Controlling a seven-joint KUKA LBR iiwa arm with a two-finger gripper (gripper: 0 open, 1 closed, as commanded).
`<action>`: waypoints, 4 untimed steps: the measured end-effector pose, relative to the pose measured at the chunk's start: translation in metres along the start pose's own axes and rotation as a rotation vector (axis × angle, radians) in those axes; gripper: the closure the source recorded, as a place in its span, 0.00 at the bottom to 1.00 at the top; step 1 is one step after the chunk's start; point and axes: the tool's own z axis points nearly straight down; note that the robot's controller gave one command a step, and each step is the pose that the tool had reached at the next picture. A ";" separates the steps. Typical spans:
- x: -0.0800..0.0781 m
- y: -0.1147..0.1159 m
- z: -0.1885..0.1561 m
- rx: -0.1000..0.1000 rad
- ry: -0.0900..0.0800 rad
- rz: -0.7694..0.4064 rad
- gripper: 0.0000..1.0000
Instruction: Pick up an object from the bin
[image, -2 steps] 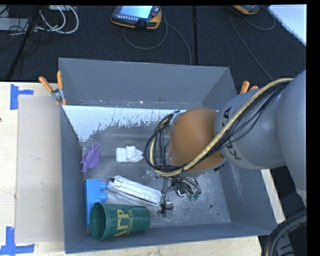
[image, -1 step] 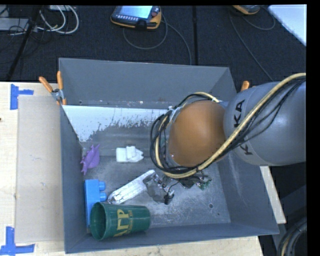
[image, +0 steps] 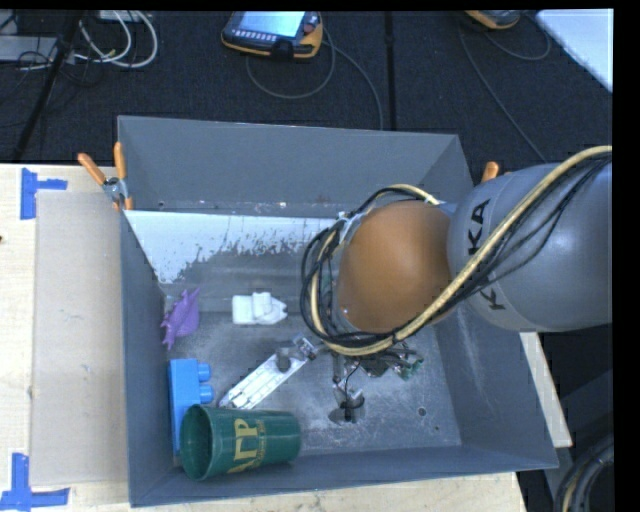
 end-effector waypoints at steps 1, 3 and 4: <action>0.000 0.000 0.000 0.000 0.000 0.001 0.00; -0.055 0.009 0.018 0.000 0.000 0.002 0.00; -0.072 0.011 0.017 0.001 -0.003 -0.170 0.00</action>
Offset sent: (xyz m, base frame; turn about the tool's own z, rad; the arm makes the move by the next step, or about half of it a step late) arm 0.0238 0.0411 -0.0267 0.1098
